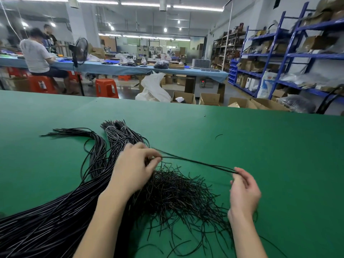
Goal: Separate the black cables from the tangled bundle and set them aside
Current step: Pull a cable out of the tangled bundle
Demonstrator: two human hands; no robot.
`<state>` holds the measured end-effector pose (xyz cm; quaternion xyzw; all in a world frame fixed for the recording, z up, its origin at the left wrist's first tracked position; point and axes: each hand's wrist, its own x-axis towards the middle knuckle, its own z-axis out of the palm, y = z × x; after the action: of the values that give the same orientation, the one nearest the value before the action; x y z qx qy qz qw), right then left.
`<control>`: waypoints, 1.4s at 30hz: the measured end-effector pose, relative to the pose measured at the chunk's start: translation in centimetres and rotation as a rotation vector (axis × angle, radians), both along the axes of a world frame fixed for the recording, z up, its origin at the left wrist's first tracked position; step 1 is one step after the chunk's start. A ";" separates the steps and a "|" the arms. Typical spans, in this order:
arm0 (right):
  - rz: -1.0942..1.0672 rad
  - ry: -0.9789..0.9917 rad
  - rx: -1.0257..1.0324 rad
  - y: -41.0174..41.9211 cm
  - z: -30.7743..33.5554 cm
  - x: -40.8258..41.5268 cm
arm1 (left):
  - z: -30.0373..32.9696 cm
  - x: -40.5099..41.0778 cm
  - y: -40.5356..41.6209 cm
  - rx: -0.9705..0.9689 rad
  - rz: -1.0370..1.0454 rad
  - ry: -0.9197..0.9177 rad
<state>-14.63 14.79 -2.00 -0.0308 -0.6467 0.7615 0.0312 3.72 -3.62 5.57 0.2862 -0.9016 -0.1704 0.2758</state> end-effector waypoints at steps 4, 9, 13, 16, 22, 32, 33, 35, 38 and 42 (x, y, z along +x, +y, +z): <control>0.167 0.136 0.263 -0.4 -0.4 0.4 | 0.1 -0.9 1.1 -0.148 0.211 0.259; 0.292 0.346 0.384 -1.9 -0.6 0.9 | -0.7 -2.2 1.8 -0.032 0.092 0.365; 0.455 0.452 0.370 -3.2 -0.6 1.6 | -1.8 -3.3 2.4 0.143 -0.137 0.386; 0.617 0.551 0.379 -4.0 -0.6 2.5 | -2.9 -4.0 2.8 0.163 -0.168 0.409; 0.720 0.561 0.381 -4.3 -0.8 2.7 | -3.7 -4.0 3.5 0.378 -0.258 0.402; 0.778 0.605 0.439 -3.8 -0.7 3.2 | -2.6 -4.3 3.3 1.217 -0.277 0.736; 0.777 0.605 0.444 -3.8 -0.8 3.3 | -2.7 -4.2 3.1 1.241 -0.246 0.731; 0.741 0.630 0.471 -3.8 -1.0 3.4 | -2.8 -4.2 2.8 1.255 -0.199 0.707; 0.692 0.664 0.521 -3.8 -1.1 3.6 | -3.0 -4.2 2.6 1.249 -0.170 0.676; 0.668 0.668 0.551 -3.4 -1.2 3.7 | -3.0 -4.4 2.7 1.270 -0.157 0.679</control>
<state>-10.89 11.38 -3.19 0.4294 -0.7515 0.5008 -0.0017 -0.70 -0.93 2.61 0.2568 -0.5111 -0.7602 0.3081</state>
